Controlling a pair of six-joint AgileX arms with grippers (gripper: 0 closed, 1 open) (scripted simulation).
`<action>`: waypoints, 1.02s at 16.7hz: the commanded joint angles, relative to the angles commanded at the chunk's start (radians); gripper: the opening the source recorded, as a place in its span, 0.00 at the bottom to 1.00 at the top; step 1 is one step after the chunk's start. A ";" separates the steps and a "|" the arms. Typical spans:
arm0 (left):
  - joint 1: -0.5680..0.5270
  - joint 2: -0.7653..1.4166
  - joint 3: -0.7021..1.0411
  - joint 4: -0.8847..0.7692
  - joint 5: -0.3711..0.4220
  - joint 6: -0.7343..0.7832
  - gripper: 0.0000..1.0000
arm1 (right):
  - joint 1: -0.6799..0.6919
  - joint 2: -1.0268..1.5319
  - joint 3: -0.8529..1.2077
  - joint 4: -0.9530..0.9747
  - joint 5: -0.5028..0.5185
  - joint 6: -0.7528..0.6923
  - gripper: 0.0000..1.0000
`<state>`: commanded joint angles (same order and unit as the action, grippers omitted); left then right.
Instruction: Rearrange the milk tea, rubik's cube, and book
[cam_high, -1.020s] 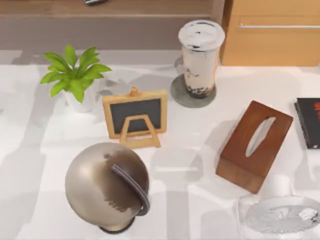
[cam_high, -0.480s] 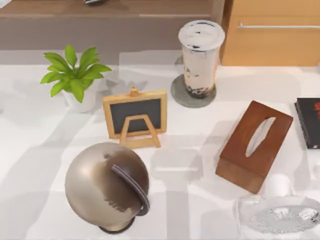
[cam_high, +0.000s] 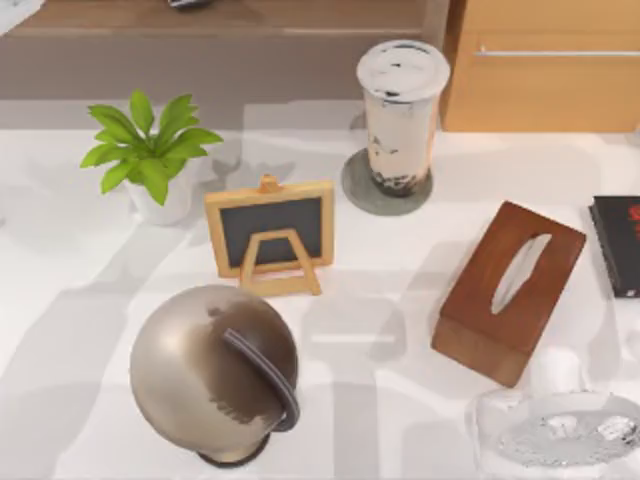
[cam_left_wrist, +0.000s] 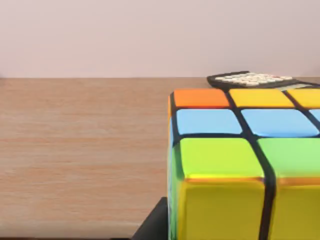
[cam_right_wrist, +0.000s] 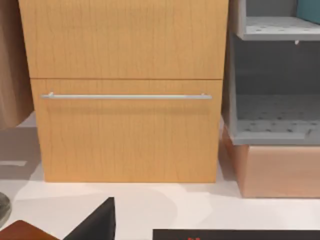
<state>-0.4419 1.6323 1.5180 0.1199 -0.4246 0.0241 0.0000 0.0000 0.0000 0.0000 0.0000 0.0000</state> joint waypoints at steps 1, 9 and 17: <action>0.011 0.012 0.011 -0.002 -0.007 0.008 0.00 | 0.000 0.000 0.000 0.000 0.000 0.000 1.00; 0.085 0.178 0.304 -0.036 0.034 0.062 0.00 | 0.000 0.000 0.000 0.000 0.000 0.000 1.00; 0.079 0.375 0.472 -0.097 0.101 -0.009 0.00 | 0.000 0.000 0.000 0.000 0.000 0.000 1.00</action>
<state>-0.3629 2.0074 1.9899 0.0228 -0.3240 0.0148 0.0000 0.0000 0.0000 0.0000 0.0000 0.0000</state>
